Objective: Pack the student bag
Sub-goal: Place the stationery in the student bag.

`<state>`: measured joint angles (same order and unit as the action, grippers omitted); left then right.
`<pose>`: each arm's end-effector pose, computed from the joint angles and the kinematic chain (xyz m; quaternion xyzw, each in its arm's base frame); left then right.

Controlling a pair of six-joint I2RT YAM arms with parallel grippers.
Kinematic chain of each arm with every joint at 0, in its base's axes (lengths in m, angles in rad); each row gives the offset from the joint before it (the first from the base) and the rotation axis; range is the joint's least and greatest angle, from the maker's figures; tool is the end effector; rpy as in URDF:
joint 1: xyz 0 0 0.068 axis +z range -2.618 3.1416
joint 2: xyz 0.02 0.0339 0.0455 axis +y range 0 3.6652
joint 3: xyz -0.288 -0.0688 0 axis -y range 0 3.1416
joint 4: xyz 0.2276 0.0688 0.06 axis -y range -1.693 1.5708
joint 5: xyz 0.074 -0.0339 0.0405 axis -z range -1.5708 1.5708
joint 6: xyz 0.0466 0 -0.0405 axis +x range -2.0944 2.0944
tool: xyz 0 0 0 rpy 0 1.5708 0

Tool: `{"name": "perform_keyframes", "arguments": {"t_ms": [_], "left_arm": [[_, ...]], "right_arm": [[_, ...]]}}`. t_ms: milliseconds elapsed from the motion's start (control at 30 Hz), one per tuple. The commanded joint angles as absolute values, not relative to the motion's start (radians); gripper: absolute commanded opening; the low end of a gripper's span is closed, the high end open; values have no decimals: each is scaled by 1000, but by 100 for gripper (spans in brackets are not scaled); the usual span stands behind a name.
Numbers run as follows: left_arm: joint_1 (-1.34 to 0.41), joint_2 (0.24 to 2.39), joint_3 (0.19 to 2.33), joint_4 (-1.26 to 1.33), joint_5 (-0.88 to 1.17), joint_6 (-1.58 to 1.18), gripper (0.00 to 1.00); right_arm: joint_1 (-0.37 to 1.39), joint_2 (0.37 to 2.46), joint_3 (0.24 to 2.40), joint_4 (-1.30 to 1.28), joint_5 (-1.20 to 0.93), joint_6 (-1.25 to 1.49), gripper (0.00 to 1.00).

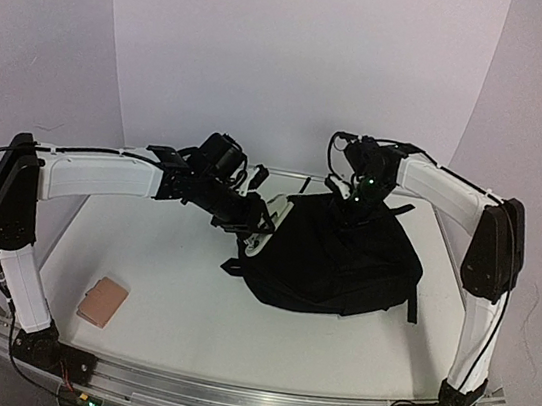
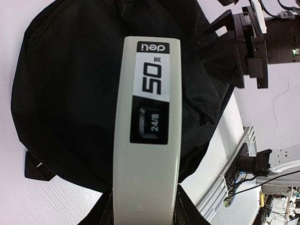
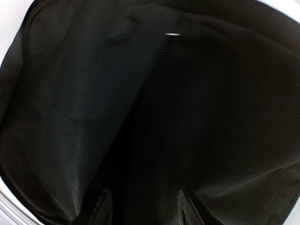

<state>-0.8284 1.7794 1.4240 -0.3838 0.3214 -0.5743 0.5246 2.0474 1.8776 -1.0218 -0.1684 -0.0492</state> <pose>0.2604 -0.3056 0.2927 0.1785 0.8875 -0.3691 0.2102 0.3691 0.2226 0.2787 -0.2921 0.9341 0.1245 0.1631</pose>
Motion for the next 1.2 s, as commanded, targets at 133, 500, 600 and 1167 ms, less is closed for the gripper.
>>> {"name": "perform_keyframes", "arguments": {"t_ms": [133, 500, 600, 1167], "left_arm": [[-828, 1702, 1425, -299, 334, -557, 6], [-828, 1700, 1420, -301, 331, -556, 6], [-828, 1709, 1429, -300, 336, -555, 6], [-806, 1862, 1526, -108, 642, -612, 4]], "right_arm": [[575, 2102, 1895, -1055, -56, -74, 59], [583, 2059, 1868, -1005, 223, -136, 8], [579, 2031, 1907, -1003, 224, -132, 0], [534, 1867, 1862, -892, -78, -62, 0]]}}
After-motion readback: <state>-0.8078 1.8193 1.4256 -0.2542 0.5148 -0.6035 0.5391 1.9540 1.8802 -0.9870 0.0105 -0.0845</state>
